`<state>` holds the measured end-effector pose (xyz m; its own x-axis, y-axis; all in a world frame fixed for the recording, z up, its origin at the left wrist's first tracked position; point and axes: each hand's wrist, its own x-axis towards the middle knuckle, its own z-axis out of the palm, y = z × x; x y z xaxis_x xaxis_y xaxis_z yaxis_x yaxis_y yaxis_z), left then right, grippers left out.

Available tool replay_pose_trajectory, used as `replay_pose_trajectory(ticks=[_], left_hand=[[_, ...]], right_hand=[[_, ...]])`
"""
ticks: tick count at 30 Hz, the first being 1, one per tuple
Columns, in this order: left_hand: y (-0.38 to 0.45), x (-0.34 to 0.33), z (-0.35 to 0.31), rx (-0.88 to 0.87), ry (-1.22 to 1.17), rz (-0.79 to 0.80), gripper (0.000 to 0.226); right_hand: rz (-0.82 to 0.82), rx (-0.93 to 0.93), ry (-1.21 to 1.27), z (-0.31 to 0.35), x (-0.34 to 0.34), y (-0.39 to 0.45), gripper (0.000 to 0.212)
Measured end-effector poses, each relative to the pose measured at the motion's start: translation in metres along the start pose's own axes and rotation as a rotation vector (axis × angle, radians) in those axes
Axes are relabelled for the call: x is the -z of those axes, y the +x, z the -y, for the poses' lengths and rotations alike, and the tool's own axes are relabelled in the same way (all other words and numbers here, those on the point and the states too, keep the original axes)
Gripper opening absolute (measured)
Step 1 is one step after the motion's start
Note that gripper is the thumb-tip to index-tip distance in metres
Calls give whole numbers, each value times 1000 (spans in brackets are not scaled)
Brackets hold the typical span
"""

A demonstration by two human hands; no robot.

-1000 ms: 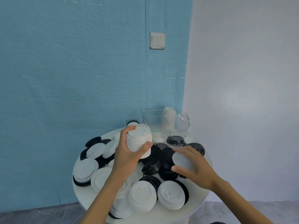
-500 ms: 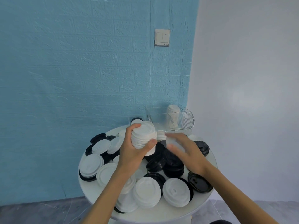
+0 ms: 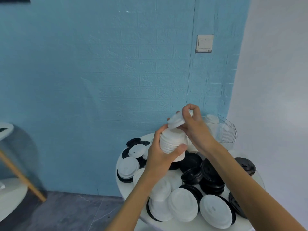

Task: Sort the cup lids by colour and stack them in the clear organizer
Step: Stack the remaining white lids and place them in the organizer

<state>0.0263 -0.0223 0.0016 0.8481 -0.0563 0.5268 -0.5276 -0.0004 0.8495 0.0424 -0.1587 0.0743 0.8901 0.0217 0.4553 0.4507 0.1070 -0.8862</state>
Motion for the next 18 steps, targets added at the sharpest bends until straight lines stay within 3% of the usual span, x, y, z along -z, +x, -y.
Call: replay_pose_trajectory(ticks=[3,5,18], left_hand=[[2,4,-3,9,-28,-6,90],[4,6,-4,5,-45,-17,96],[3,6,-4,12,-61,-56,68]], right_hand=[[-2,-12,-63,-11,-8,-2,64],[4,-11,-109,-15,-11,-4,59],[179,-224,-108,-12,-3,-14,30]])
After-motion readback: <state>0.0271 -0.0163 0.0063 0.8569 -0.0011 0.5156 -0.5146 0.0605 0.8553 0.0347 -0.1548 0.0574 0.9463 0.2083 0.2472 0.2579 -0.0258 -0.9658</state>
